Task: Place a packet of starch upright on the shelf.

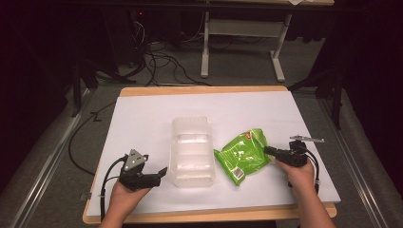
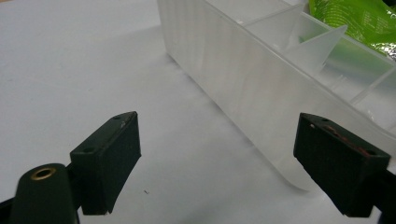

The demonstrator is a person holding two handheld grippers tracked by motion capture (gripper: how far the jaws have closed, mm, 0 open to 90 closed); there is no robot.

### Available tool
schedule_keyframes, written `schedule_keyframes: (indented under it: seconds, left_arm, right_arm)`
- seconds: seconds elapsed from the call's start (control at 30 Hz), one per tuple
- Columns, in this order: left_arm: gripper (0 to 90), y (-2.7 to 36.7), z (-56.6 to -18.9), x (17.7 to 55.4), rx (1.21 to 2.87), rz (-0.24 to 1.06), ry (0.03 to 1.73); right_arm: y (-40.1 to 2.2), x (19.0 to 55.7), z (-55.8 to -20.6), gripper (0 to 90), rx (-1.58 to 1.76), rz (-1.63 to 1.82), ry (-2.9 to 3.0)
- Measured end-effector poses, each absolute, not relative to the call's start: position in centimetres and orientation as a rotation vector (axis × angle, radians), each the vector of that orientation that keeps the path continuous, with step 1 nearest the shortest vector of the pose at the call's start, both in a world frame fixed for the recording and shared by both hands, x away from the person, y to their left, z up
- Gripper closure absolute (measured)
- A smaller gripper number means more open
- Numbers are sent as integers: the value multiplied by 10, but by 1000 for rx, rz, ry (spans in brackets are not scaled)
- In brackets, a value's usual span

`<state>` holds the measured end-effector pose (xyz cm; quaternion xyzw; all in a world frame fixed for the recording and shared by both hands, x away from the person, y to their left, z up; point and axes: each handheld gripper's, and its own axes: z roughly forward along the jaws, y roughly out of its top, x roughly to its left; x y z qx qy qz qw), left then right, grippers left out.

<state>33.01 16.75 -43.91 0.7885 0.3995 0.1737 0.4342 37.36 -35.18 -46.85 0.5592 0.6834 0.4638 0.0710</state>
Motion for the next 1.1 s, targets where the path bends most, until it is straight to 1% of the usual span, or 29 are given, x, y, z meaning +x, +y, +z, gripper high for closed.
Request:
schedule_keyframes:
  seconds: [0.13,0.37,0.4,0.43,0.6,0.63,0.67,0.7,0.73,0.77,1.1]
  left_arm:
    - [154,168,-439,330,1962,432,996]
    - [156,169,-437,328,1948,442,983]
    - [156,169,-437,328,1948,442,983]
    - [157,169,-436,328,1943,445,981]
    - [157,169,-436,328,1943,447,978]
    - [157,169,-436,328,1944,447,977]
    - [157,169,-436,328,1944,447,977]
    - [157,169,-436,328,1945,455,978]
    - [157,169,-436,328,1945,455,978]
    - [157,169,-436,328,1948,455,978]
    - [157,168,-437,328,1954,454,972]
  right_arm:
    - [-346,370,-460,876,1621,1388,2036]
    - [-330,352,-429,885,1443,1430,1964]
    - [-330,352,-429,885,1443,1430,1964]
    - [-325,347,-421,887,1401,1458,1940]
    - [-317,339,-403,893,1315,1504,1879]
    - [-312,334,-393,897,1278,1524,1839]
    - [-312,334,-393,897,1278,1524,1839]
    - [-308,330,-384,897,1246,1560,1814]
    - [-308,330,-384,897,1246,1560,1814]
    - [-298,326,-377,898,1189,1534,1816]
    - [-269,324,-359,900,1080,1550,1746]
